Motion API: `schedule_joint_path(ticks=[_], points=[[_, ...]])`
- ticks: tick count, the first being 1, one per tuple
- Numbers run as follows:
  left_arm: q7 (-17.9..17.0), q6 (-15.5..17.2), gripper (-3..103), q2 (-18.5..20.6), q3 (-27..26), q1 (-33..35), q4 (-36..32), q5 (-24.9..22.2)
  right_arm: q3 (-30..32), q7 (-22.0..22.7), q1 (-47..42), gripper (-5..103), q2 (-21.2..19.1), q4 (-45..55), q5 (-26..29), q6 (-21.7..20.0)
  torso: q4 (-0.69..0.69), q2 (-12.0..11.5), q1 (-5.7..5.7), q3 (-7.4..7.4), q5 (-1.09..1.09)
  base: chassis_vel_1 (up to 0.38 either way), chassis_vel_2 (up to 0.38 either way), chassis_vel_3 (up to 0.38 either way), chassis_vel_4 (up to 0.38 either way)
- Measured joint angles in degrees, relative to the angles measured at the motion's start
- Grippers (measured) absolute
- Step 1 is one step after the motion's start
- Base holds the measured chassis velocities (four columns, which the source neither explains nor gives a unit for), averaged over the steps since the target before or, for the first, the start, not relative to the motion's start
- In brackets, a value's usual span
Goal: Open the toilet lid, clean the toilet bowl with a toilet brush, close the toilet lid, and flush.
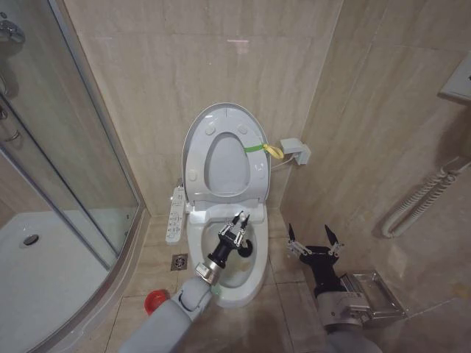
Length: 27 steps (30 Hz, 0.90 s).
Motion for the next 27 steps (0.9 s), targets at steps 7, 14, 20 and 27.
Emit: schedule_joint_path(ticks=[7, 14, 20, 27], points=[[0.3, -1.4, 24, -1.3, 0.0, -0.3, 5.0, -0.2, 0.0, 0.0, 0.0, 100, 0.0, 0.0, 0.0, 0.0, 0.00, 0.0, 0.00, 0.00, -0.01, 0.000, 0.000, 0.000, 0.000], [1.1, -1.6, 24, -2.3, 1.3, -2.1, 12.2, -3.3, 0.0, 0.0, 0.0, 100, 0.0, 0.0, 0.0, 0.0, 0.00, 0.0, 0.00, 0.00, 0.00, 0.000, 0.000, 0.000, 0.000], [1.4, -2.9, 24, -2.7, 0.4, -3.5, 16.5, -2.8, 0.0, 0.0, 0.0, 100, 0.0, 0.0, 0.0, 0.0, 0.00, 0.0, 0.00, 0.00, -0.01, 0.000, 0.000, 0.000, 0.000], [0.5, -2.3, 24, -2.3, 0.4, -2.6, 10.6, -1.5, 0.0, 0.0, 0.0, 100, 0.0, 0.0, 0.0, 0.0, -0.01, 0.0, 0.00, 0.00, 0.00, 0.000, 0.000, 0.000, 0.000]])
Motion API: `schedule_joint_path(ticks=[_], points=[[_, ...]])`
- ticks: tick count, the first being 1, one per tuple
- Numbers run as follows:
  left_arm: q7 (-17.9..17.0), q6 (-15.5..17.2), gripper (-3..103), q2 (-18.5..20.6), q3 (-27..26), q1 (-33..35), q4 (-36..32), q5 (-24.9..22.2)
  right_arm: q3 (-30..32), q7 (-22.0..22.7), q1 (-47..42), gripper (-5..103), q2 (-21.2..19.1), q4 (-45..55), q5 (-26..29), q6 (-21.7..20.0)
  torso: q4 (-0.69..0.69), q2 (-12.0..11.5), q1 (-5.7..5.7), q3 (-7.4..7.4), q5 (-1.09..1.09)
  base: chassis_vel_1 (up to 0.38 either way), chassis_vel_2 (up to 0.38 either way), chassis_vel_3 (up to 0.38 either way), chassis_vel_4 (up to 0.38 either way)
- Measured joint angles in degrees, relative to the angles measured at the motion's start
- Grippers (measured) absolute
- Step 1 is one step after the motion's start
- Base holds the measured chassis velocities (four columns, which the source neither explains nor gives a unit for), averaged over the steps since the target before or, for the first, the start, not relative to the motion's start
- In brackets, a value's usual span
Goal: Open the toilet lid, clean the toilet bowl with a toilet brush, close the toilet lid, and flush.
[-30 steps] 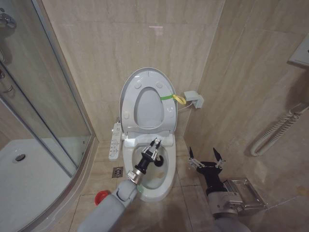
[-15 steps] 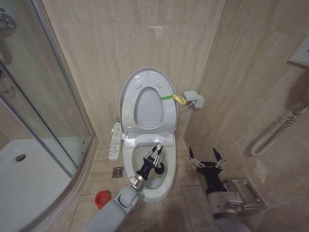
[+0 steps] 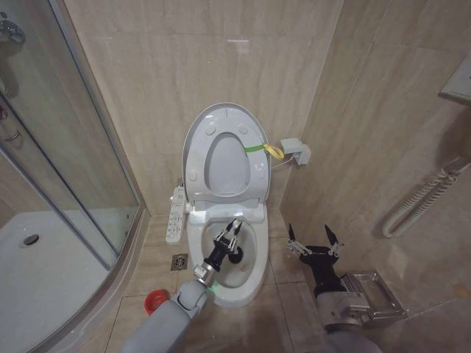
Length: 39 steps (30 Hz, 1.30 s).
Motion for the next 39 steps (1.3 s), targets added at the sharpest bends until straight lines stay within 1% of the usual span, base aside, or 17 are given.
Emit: schedule_joint_path(ticks=[4, 8, 11, 15, 20, 22, 24, 25, 28, 31, 34, 39], points=[[-1.1, 1.5, 24, 0.1, 1.5, 1.7, -5.7, 1.2, 0.0, 0.0, 0.0, 100, 0.0, 0.0, 0.0, 0.0, 0.00, 0.0, 0.00, 0.00, 0.00, 0.000, 0.000, 0.000, 0.000], [-1.5, 1.9, 24, -0.3, 2.2, 2.3, -6.8, 1.4, 0.0, 0.0, 0.0, 100, 0.0, 0.0, 0.0, 0.0, 0.00, 0.0, 0.00, 0.00, 0.00, 0.000, 0.000, 0.000, 0.000], [-1.5, 1.7, 24, -0.7, 2.0, 2.3, -5.5, 1.5, 0.0, 0.0, 0.0, 100, 0.0, 0.0, 0.0, 0.0, 0.00, 0.0, 0.00, 0.00, 0.00, 0.000, 0.000, 0.000, 0.000], [-1.1, 0.4, 24, -1.0, 0.8, 2.0, -0.2, 2.1, 0.0, 0.0, 0.0, 100, 0.0, 0.0, 0.0, 0.0, 0.01, 0.0, 0.00, 0.00, 0.00, 0.000, 0.000, 0.000, 0.000], [-1.1, 0.0, 24, -0.8, 0.2, 1.9, 1.3, 2.4, 0.0, 0.0, 0.0, 100, 0.0, 0.0, 0.0, 0.0, 0.01, 0.0, 0.00, 0.00, -0.01, 0.000, 0.000, 0.000, 0.000], [-1.2, 0.3, 24, -0.6, 0.1, 2.0, 0.2, 2.3, 0.0, 0.0, 0.0, 100, 0.0, 0.0, 0.0, 0.0, 0.02, 0.0, 0.00, 0.00, 0.00, 0.000, 0.000, 0.000, 0.000], [-1.7, 1.0, 24, -0.4, 0.4, 2.1, -3.2, 2.3, 0.0, 0.0, 0.0, 100, 0.0, 0.0, 0.0, 0.0, -0.01, 0.0, 0.00, 0.00, -0.01, 0.000, 0.000, 0.000, 0.000], [-1.7, 1.0, 24, -0.4, 0.4, 2.1, -3.2, 2.3, 0.0, 0.0, 0.0, 100, 0.0, 0.0, 0.0, 0.0, -0.01, 0.0, 0.00, 0.00, -0.01, 0.000, 0.000, 0.000, 0.000], [-2.5, 2.1, 24, -0.3, 1.6, 2.6, -7.2, 2.3, 0.0, 0.0, 0.0, 100, 0.0, 0.0, 0.0, 0.0, 0.00, 0.0, 0.00, 0.00, 0.00, 0.000, 0.000, 0.000, 0.000], [-2.5, 2.6, 24, -0.4, 2.3, 3.0, -8.2, 2.4, 0.0, 0.0, 0.0, 100, 0.0, 0.0, 0.0, 0.0, 0.00, 0.0, 0.00, 0.00, 0.00, 0.000, 0.000, 0.000, 0.000], [-2.2, 2.1, 24, -1.0, 2.1, 3.1, -6.5, 3.2, 0.0, 0.0, 0.0, 100, 0.0, 0.0, 0.0, 0.0, 0.00, 0.0, 0.00, 0.00, 0.00, 0.000, 0.000, 0.000, 0.000], [-1.8, 1.1, 24, -1.1, 0.4, 2.5, 0.2, 3.9, 0.0, 0.0, 0.0, 100, 0.0, 0.0, 0.0, 0.0, 0.01, 0.0, 0.00, 0.00, -0.01, 0.000, 0.000, 0.000, 0.000]])
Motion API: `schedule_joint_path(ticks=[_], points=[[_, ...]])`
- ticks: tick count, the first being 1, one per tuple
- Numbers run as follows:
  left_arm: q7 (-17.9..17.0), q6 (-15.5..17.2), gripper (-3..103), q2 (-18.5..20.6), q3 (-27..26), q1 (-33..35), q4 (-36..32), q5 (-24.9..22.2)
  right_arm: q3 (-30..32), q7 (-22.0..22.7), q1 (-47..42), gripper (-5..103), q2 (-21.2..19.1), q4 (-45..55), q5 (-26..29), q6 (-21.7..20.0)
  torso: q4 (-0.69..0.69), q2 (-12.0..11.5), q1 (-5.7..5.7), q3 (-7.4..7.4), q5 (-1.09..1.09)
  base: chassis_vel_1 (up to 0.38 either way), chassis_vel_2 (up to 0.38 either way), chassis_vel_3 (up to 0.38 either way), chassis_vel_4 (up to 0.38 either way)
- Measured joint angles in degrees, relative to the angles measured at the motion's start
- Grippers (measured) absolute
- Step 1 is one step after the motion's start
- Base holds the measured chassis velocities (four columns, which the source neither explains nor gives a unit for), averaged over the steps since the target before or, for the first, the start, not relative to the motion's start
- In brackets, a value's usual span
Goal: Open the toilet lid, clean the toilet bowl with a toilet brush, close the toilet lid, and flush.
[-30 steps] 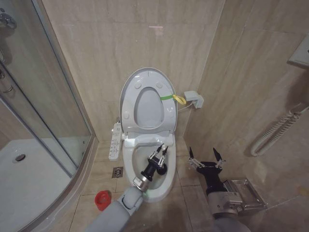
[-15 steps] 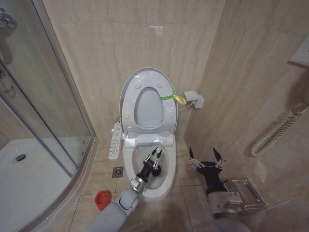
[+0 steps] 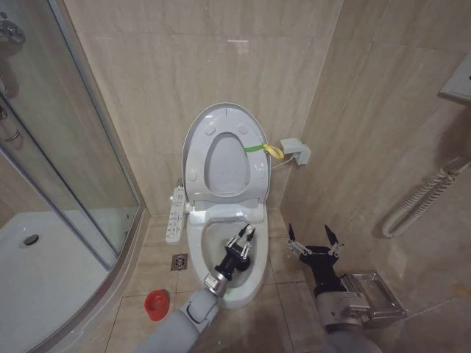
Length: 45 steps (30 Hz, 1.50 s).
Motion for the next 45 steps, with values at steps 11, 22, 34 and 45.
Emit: schedule_joint_path(ticks=[11, 22, 34, 45], points=[[-1.3, 0.3, 24, 0.6, -0.8, -1.6, -5.6, 0.0, 0.0, 0.0, 0.0, 100, 0.0, 0.0, 0.0, 0.0, -0.01, 0.0, 0.00, 0.00, 0.01, 0.000, 0.000, 0.000, 0.000], [-1.6, -0.1, 24, -1.7, 1.8, 0.7, -4.7, 0.6, 0.0, 0.0, 0.0, 100, 0.0, 0.0, 0.0, 0.0, 0.00, 0.0, 0.00, 0.00, 0.01, 0.000, 0.000, 0.000, 0.000], [-2.2, 0.7, 23, -0.8, -1.1, -1.1, -2.5, -0.2, 0.0, 0.0, 0.0, 100, 0.0, 0.0, 0.0, 0.0, -0.01, 0.0, 0.00, 0.00, 0.00, 0.000, 0.000, 0.000, 0.000], [-2.8, 1.0, 23, -0.9, 0.9, 2.0, -6.4, 1.4, 0.0, 0.0, 0.0, 100, 0.0, 0.0, 0.0, 0.0, 0.00, 0.0, 0.00, 0.00, 0.00, 0.000, 0.000, 0.000, 0.000]])
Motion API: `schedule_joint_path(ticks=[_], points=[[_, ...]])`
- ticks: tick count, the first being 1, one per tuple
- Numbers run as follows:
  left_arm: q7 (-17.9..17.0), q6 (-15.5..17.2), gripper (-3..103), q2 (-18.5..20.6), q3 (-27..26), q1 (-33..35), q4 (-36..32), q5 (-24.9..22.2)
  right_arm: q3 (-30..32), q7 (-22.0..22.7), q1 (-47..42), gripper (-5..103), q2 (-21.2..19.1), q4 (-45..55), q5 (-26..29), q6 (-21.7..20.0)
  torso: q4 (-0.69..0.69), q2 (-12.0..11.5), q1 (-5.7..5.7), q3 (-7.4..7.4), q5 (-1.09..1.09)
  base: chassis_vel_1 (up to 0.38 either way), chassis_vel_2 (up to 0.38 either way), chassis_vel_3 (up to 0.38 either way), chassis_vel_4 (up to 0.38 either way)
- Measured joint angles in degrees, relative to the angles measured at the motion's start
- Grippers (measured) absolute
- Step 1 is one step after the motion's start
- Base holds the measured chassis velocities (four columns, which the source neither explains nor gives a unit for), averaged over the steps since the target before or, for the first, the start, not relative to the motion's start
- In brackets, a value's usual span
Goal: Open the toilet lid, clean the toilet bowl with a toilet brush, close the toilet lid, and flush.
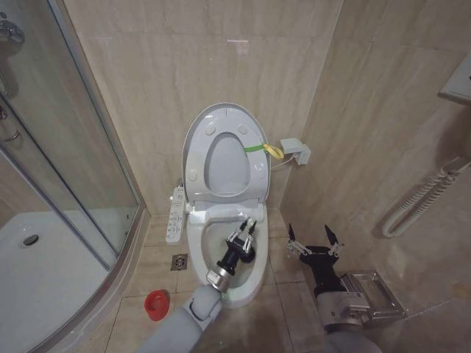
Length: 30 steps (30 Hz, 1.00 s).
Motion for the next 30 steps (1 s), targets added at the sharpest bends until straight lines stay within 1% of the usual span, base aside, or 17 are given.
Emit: schedule_joint_path(ticks=[5, 7, 9, 13, 16, 21, 25, 29, 30], points=[[0.2, -0.9, 23, 0.5, 0.9, 0.7, 3.3, 0.6, 0.0, 0.0, 0.0, 100, 0.0, 0.0, 0.0, 0.0, 0.01, 0.0, 0.00, 0.00, 0.00, 0.000, 0.000, 0.000, 0.000], [0.3, -1.1, 23, 0.5, 0.6, 0.6, 4.5, 0.6, 0.0, 0.0, 0.0, 100, 0.0, 0.0, 0.0, 0.0, 0.00, 0.0, 0.00, 0.00, 0.00, 0.000, 0.000, 0.000, 0.000], [0.3, -1.6, 23, 0.5, -0.9, -0.3, 6.1, 0.8, 0.0, 0.0, 0.0, 100, 0.0, 0.0, 0.0, 0.0, 0.00, 0.0, 0.00, 0.00, 0.00, 0.000, 0.000, 0.000, 0.000], [0.2, -1.4, 22, 0.9, -2.0, -1.7, 4.9, 0.7, 0.0, 0.0, 0.0, 100, 0.0, 0.0, 0.0, 0.0, 0.00, 0.0, 0.01, 0.01, -0.01, 0.000, 0.000, 0.000, 0.000], [-0.3, -0.9, 22, 0.7, -3.0, -3.1, 2.5, 0.6, 0.0, 0.0, 0.0, 100, 0.0, 0.0, 0.0, 0.0, -0.01, 0.0, 0.01, 0.00, 0.00, 0.000, 0.000, 0.000, 0.000], [-0.8, -0.4, 22, 0.0, -2.3, -2.7, 0.6, 0.6, 0.0, 0.0, 0.0, 100, 0.0, 0.0, 0.0, 0.0, -0.01, 0.0, 0.00, 0.00, 0.00, 0.000, 0.000, 0.000, 0.000], [-0.7, -0.6, 22, -0.4, -1.6, -1.8, 1.0, 0.6, 0.0, 0.0, 0.0, 100, 0.0, 0.0, 0.0, 0.0, 0.00, 0.0, 0.00, 0.00, 0.00, 0.000, 0.000, 0.000, 0.000], [0.0, -2.2, 22, -1.5, -1.3, -1.0, 4.6, 0.9, 0.0, 0.0, 0.0, 100, 0.0, 0.0, 0.0, 0.0, 0.00, 0.0, 0.00, 0.00, 0.00, 0.000, 0.000, 0.000, 0.000], [0.0, -2.2, 22, -1.5, -1.3, -1.0, 4.6, 0.9, 0.0, 0.0, 0.0, 100, 0.0, 0.0, 0.0, 0.0, 0.00, 0.0, 0.00, 0.00, 0.00, 0.000, 0.000, 0.000, 0.000]])
